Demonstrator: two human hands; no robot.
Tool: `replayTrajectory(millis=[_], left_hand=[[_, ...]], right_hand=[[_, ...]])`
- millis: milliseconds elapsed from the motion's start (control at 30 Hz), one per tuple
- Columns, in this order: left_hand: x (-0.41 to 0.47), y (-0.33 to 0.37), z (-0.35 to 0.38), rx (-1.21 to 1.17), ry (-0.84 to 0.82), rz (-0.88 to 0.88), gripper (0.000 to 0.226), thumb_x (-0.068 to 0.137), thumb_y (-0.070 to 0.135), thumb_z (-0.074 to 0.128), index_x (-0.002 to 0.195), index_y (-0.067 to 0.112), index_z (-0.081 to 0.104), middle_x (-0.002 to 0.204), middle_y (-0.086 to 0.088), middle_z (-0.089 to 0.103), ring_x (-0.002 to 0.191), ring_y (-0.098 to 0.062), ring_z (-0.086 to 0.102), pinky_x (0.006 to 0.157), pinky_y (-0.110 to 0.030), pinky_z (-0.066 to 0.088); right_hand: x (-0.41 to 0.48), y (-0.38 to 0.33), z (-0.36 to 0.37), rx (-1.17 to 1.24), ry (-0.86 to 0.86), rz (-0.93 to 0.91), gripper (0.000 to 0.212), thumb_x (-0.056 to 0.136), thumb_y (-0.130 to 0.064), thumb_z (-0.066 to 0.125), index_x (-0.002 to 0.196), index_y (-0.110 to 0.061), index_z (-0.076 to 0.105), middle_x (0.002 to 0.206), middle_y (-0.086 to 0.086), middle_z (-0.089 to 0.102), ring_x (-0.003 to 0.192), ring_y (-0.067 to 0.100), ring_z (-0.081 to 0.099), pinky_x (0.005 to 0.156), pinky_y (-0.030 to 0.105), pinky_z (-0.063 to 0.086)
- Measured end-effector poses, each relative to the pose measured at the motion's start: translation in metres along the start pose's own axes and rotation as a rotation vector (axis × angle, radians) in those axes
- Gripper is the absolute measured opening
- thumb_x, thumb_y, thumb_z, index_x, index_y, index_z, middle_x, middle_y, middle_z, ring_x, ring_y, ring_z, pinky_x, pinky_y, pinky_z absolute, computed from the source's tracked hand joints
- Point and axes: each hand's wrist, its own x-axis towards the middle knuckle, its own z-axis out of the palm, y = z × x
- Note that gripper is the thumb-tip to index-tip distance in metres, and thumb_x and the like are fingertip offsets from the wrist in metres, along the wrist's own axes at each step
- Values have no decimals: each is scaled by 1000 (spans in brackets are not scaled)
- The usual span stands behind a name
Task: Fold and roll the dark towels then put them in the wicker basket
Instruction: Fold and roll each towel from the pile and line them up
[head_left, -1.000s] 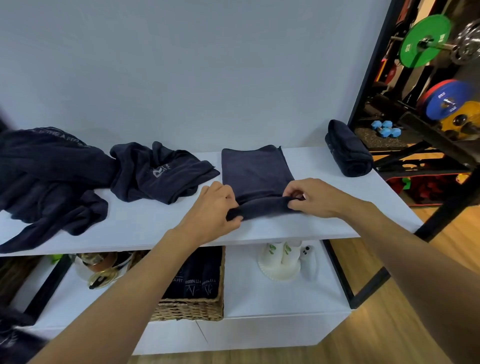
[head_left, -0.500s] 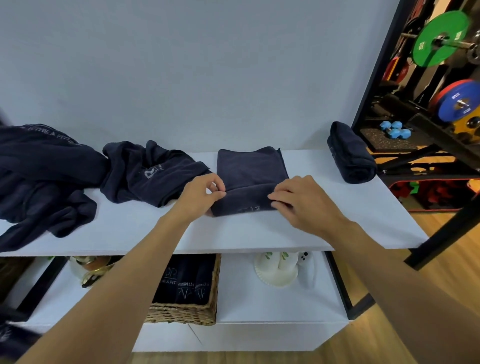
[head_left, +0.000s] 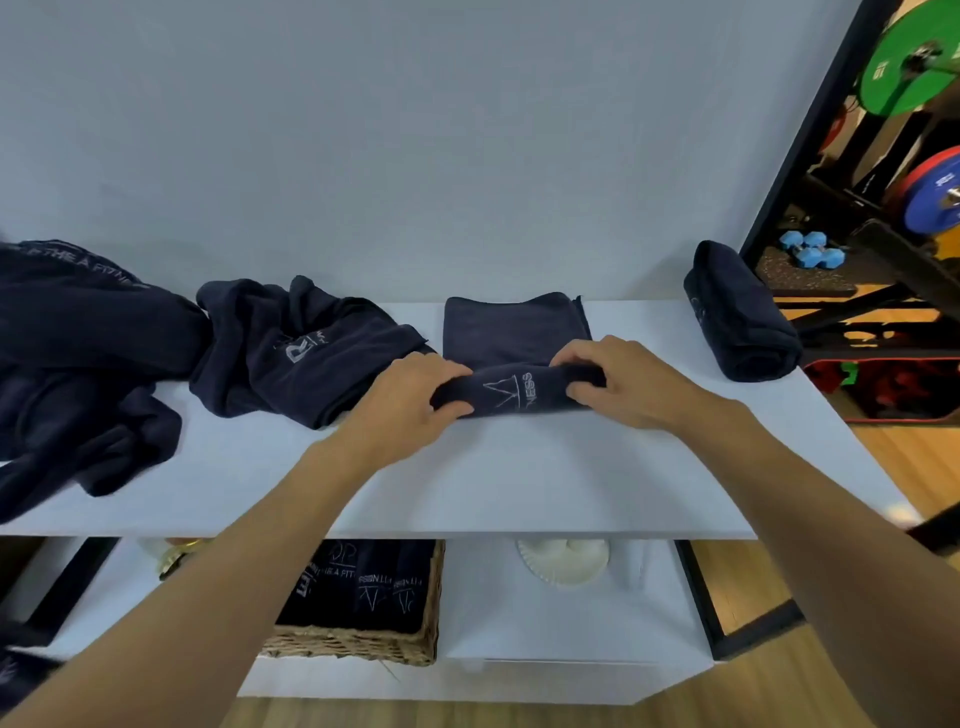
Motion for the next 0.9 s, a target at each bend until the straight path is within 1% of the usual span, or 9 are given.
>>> replayTrajectory(millis=[67,133,300,433,533,600,667,767,900], left_hand=[[18,-2,-13,-180,-137,-131,23,90,24,67,112,22,69,95,4,68,83,-9,58,76,-17,43],[36,-9,-22,-334,-278,-231,16,93,19,62,106,19,71,93,0,70,79,-7,61,68,-10,45],[71,-25,-20,-373,-436,-350,17,94,24,61,102,14,71,100,-9,70,88,-18,61,83,-32,48],[79,-34,-13,-394,-277,-367,14,82,24,75,89,18,64,81,-1,66,66,-11,57,68,-25,45],[75,-34,-4,-183,-89,-264,9,84,28,73,81,22,67,87,5,64,78,-12,57,72,-27,44],[68,-30,5,92,130,-30,16,90,29,64,81,18,72,84,2,62,77,-18,56,69,-34,48],[56,-29,12,227,256,230,31,90,40,57,90,15,74,80,-2,65,72,-22,57,67,-35,50],[46,-37,17,303,169,345,48,76,42,77,112,11,67,94,-6,68,82,-26,62,76,-39,52],[61,-36,9,16,-48,92,49,85,31,72,129,17,57,116,-1,63,107,-22,56,90,-30,41]], right_hand=[[8,3,-6,170,-38,79,20,92,-20,60,110,-29,62,105,-15,66,99,6,59,81,23,45],[15,5,-7,325,-45,148,13,94,-23,60,105,-30,59,110,-17,63,103,5,60,74,22,43],[27,6,-7,216,94,142,9,92,-26,63,93,-33,58,94,-14,60,87,6,57,72,24,40],[28,4,8,-323,365,-112,13,93,-19,61,98,-23,73,101,-7,61,90,17,55,80,31,30],[21,7,14,-439,305,-160,31,88,-38,65,112,-19,69,108,-5,63,94,21,57,83,33,28],[20,11,11,-485,181,-102,55,80,-55,68,123,-21,61,116,-8,59,101,18,54,87,31,25],[25,9,8,-473,134,-51,54,80,-53,69,125,-25,57,120,-10,58,103,16,52,88,31,23],[37,5,1,-288,105,24,39,85,-46,67,119,-29,59,113,-12,61,99,12,52,92,32,25],[54,6,-15,10,-33,219,24,87,-45,66,106,-30,64,98,-10,64,89,14,57,86,31,40]])
